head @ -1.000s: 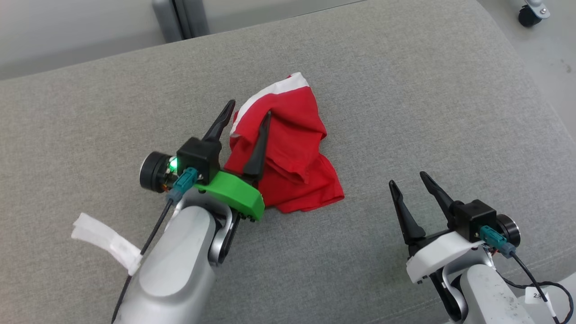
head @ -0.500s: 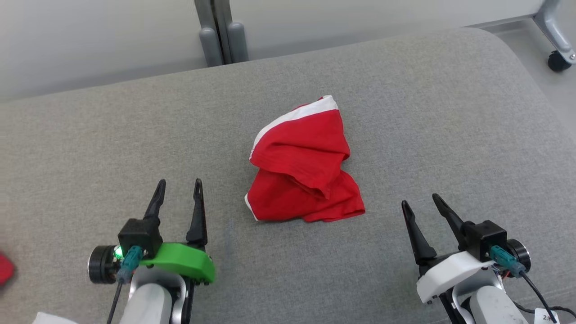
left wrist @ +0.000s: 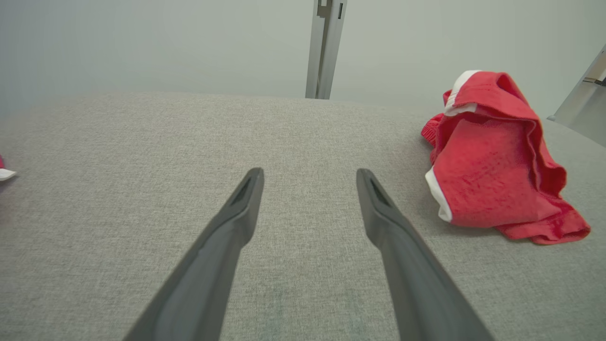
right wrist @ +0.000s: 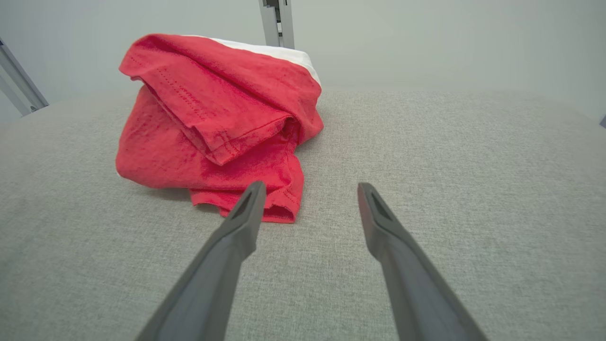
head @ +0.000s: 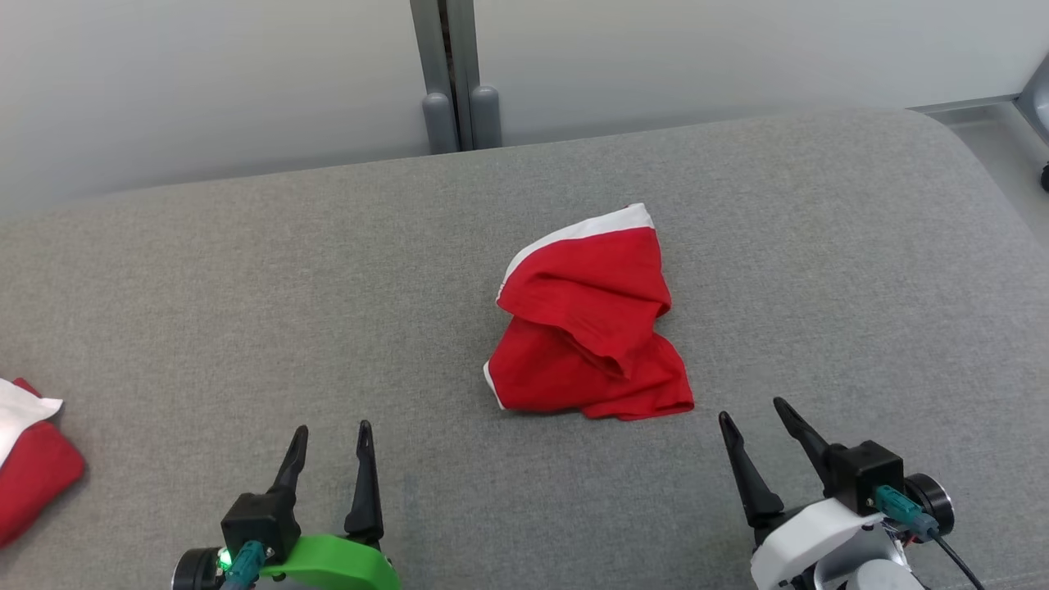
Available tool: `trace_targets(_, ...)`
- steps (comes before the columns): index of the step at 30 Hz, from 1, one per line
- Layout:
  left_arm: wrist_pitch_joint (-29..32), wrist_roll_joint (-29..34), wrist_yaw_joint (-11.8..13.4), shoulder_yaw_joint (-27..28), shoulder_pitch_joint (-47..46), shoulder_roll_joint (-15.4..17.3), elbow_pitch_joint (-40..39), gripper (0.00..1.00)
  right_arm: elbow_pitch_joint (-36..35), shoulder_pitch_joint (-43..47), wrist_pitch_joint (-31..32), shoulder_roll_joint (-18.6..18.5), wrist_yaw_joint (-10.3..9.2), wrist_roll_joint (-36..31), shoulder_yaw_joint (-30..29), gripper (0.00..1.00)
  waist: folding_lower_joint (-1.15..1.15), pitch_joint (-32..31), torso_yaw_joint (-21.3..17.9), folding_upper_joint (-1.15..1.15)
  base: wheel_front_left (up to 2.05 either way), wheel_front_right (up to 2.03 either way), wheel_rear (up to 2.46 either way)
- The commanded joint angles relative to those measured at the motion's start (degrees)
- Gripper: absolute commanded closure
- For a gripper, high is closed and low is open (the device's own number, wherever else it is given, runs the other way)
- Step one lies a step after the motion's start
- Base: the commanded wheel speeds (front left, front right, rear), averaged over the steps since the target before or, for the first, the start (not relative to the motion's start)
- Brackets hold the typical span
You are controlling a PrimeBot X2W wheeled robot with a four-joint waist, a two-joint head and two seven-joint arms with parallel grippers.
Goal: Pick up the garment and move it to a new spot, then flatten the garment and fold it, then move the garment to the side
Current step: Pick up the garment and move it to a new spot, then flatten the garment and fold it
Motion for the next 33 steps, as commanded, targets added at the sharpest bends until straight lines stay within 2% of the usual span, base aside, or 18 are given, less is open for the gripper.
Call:
trace_targets(1, 0.0, -0.5, 0.2, -0.3, -0.2, 0.1, -0.1, 0.0, -0.5, -1.1, 0.0, -0.2, -0.08, -0.1, 1.1, 0.0, 0.0, 1.0, 0.9, 0.0, 0.0, 0.0, 0.0)
trace_targets(9, 0.0, -0.9, -0.3, -3.2, -3.7, 0.1, 0.8, 0.0, -2.0, -11.6, 0.0, -0.2, -0.08, 1.7, 9.9, 0.0, 0.0, 5.2, 5.8, 0.0, 0.0, 0.0, 0.0)
trace_targets(13, 0.0, -1.5, 0.1, -4.6, -4.9, 0.1, 1.1, 0.0, 0.4, -17.4, 0.0, -0.2, -0.08, 3.3, 13.4, 0.0, 0.0, 6.9, 9.0, 0.0, 0.0, 0.0, 0.0)
trace_targets(17, 0.0, -2.4, 0.5, -5.4, -5.4, 0.1, 1.3, 0.0, 4.2, -22.2, 0.0, -0.2, -0.08, 3.6, 13.9, 0.0, 0.0, 8.2, 11.9, 0.0, 0.0, 0.0, 0.0)
trace_targets(26, 0.0, -3.3, 1.0, -5.8, -5.3, 0.1, 1.6, 0.0, 12.9, -26.2, 0.0, -0.2, -0.08, -2.4, 12.2, 0.0, 0.0, 9.8, 14.3, 0.0, 0.0, 0.0, 0.0)
trace_targets(27, 0.0, -3.5, 1.1, -5.9, -5.5, 0.1, 1.6, 0.0, 13.5, -26.3, 0.0, -0.2, -0.08, -2.7, 11.8, 0.05, 0.0, 9.9, 14.4, 0.0, 0.0, 0.0, 0.0)
trace_targets(28, 0.0, -3.7, 1.1, -6.0, -5.7, 0.1, 1.6, 0.0, 14.4, -26.4, 0.0, -0.2, -0.08, -3.2, 11.6, 0.67, 0.0, 10.1, 14.5, 0.0, 0.0, 0.0, 0.0)
trace_targets(29, 0.0, -4.1, 1.1, -6.2, -6.0, 0.1, 1.6, 0.0, 15.4, -26.6, 0.0, -0.2, -0.08, -3.3, 11.2, 1.0, 0.0, 10.2, 14.5, 0.0, 0.0, 0.0, 0.0)
trace_targets(33, 0.0, -4.7, 1.5, -6.9, -6.7, 0.1, 1.8, 0.0, 18.0, -27.3, 0.0, -0.2, -0.08, -3.8, 10.2, 1.0, 0.0, 10.4, 14.6, 0.0, 0.0, 0.0, 0.0)
